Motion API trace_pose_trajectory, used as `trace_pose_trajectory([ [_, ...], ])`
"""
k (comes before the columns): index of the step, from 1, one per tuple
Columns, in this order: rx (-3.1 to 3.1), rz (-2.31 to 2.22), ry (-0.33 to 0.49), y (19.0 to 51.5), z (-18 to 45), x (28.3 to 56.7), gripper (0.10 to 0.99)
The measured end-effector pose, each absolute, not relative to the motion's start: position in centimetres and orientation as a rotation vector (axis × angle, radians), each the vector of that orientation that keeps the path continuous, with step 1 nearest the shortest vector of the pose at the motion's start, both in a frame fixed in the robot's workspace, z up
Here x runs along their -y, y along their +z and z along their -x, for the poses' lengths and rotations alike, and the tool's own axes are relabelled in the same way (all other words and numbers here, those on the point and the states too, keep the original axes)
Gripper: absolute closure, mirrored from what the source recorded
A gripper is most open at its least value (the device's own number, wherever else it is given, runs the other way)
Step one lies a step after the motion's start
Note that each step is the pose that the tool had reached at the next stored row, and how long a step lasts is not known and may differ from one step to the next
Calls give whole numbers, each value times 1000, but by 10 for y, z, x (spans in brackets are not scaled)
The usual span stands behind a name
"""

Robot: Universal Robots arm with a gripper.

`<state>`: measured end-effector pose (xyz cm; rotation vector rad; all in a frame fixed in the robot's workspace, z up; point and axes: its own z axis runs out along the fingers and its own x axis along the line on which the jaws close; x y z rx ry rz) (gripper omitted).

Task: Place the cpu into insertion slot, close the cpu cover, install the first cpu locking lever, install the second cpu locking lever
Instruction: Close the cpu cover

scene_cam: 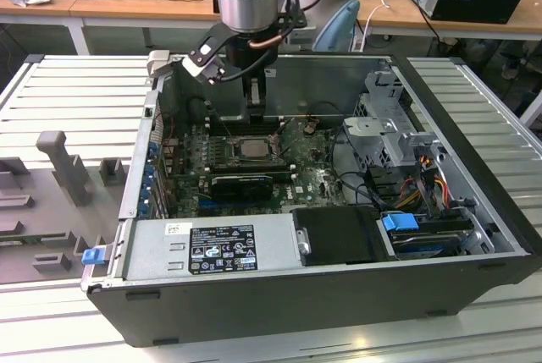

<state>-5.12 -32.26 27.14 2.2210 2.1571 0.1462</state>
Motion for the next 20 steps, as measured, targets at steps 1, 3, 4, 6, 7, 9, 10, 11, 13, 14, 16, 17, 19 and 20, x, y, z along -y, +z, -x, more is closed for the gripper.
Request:
trace_pose_trajectory([
  [1, -2157, -2221, 146, 272, 51, 323, 980],
  [3, -2157, -2221, 146, 273, 51, 323, 980],
  [4, -2157, -2221, 146, 274, 51, 323, 980],
  [6, -2157, -2221, 146, 276, 51, 323, 980],
  [7, -2157, -2221, 146, 277, 51, 323, 980],
  [9, -2157, -2221, 146, 279, 51, 323, 980],
  [10, -2157, -2221, 146, 280, 51, 323, 980],
  [11, -2157, -2221, 146, 280, 51, 323, 980],
  [13, -2157, -2221, 146, 282, 51, 323, 980],
  [14, -2157, -2221, 146, 283, 51, 323, 980],
  [16, -2157, -2221, 146, 287, 51, 323, 980],
  [17, -2157, -2221, 146, 288, 51, 323, 980],
  [19, -2157, -2221, 146, 289, 50, 323, 980],
  [20, -2157, -2221, 146, 289, 49, 323, 980],
])
